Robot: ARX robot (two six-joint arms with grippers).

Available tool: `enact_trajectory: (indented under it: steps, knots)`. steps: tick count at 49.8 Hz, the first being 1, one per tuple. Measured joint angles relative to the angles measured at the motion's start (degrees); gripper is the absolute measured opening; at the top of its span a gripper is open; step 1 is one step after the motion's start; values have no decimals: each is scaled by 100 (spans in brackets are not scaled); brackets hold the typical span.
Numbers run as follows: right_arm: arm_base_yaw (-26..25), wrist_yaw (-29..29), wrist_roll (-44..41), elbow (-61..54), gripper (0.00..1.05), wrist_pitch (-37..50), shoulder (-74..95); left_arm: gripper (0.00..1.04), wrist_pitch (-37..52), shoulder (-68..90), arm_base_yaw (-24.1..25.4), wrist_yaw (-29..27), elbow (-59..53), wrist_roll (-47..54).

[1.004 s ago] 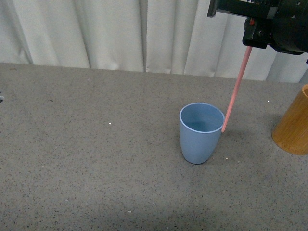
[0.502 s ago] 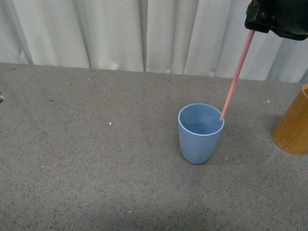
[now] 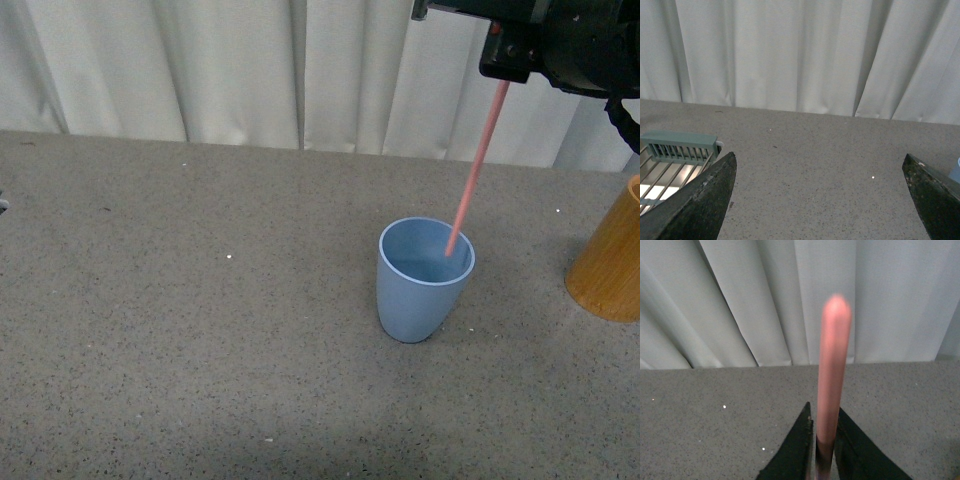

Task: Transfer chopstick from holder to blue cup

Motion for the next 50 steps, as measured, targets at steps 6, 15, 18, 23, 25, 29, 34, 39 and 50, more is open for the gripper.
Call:
enact_trajectory:
  steps: [6, 15, 18, 23, 25, 29, 34, 39, 50]
  knots:
    - [46, -48, -28, 0, 39, 11, 0, 98, 0, 0, 0, 0, 0, -2]
    - [20, 103, -26, -15, 67, 31, -4, 98, 0, 0, 0, 0, 0, 0]
    - [-24, 269, 7, -103, 82, 44, -96, 98, 0, 0, 0, 0, 0, -2]
    - [-129, 345, -330, -562, 89, 686, -352, 98, 0, 0, 0, -2, 0, 0]
    - [-243, 219, -623, -953, 82, 1355, -529, 98, 0, 0, 0, 2, 0, 0]
    - [-632, -225, -1106, -1871, 67, 2096, -1244, 98, 0, 0, 0, 0, 0, 0]
    - [-1626, -1182, -1366, -3285, 46, 1843, -2846, 98, 0, 0, 0, 0, 0, 0]
    - [-2354, -1672, -1434, -4577, 23, -15, -5370, 98, 0, 0, 0, 2, 0, -2]
    - [-2385, -1801, -1497, -4690, 1, -3200, -9250, 98, 0, -2, 0, -15, 0, 0]
